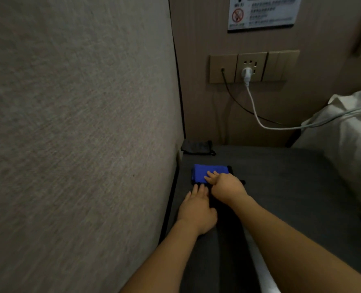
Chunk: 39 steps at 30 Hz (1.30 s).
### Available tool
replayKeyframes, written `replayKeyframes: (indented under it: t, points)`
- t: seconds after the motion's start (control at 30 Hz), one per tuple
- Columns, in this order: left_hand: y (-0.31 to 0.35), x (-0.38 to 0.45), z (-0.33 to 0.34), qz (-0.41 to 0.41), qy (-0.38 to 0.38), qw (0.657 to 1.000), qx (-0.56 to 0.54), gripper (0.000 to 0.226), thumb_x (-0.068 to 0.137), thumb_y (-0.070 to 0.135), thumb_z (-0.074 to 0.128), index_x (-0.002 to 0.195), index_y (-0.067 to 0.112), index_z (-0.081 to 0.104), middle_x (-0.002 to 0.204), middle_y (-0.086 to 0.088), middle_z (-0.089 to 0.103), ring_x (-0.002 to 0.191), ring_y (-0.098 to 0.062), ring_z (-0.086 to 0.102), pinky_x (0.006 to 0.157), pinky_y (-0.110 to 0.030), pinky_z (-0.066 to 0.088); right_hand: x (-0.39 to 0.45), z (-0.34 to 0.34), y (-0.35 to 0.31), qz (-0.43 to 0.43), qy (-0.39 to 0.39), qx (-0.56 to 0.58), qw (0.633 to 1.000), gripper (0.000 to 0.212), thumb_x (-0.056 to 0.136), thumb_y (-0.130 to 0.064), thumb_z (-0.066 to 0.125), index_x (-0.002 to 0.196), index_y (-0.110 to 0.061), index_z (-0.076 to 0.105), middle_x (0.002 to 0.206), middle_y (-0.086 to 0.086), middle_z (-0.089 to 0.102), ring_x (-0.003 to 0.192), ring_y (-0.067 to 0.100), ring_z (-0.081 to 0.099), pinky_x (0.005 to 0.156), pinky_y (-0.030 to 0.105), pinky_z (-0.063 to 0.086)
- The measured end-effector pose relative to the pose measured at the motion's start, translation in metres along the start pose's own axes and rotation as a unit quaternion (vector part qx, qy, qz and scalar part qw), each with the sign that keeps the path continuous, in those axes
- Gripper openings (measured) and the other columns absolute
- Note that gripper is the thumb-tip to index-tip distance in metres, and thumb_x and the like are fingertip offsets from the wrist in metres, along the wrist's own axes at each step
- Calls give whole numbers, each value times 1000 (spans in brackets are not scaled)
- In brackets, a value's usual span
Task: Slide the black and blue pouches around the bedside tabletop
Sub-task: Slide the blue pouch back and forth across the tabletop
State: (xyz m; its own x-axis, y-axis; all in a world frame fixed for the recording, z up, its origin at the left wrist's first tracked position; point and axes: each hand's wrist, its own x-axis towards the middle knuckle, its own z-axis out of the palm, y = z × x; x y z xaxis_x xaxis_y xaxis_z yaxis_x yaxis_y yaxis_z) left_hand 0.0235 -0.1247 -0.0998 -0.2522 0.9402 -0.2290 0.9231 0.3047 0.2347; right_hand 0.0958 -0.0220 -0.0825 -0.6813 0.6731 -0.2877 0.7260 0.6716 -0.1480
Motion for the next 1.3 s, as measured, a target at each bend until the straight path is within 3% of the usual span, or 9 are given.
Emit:
replayKeyframes:
  t: [0.3, 0.5, 0.97, 1.3]
  points:
    - [6, -1, -8, 7, -65, 998, 27, 67, 96, 27, 30, 153, 7, 2, 162, -8, -4, 151, -21, -3, 123, -33, 6, -78, 1, 132, 167, 48, 83, 981, 55, 92, -11, 39, 144, -27, 34, 155, -7, 22, 141, 9, 24, 116, 32, 22]
    - [12, -8, -7, -13, -45, 998, 32, 64, 96, 28, 31, 152, 5, 10, 162, -10, 5, 150, -22, 6, 123, -32, 15, -132, 9, 197, 239, 75, 56, 966, 56, 90, -11, 42, 144, -26, 35, 155, -3, 23, 142, 8, 22, 112, 23, 21]
    - [12, -46, 8, -12, -46, 998, 39, 68, 97, 32, 31, 152, 5, 3, 162, -11, -3, 150, -24, -1, 123, -34, 6, -146, 30, 149, 266, 84, 24, 960, 56, 95, -24, 36, 149, -15, 22, 158, 3, 13, 145, 17, 15, 114, 29, 21]
    - [17, -46, 11, -14, -21, 999, 39, 71, 95, 36, 35, 152, 2, 7, 161, -14, 2, 150, -25, 3, 123, -35, 10, -67, 21, 27, 61, 38, 5, 997, 56, 96, -22, 34, 149, -11, 21, 159, 6, 10, 145, 19, 13, 115, 31, 18]
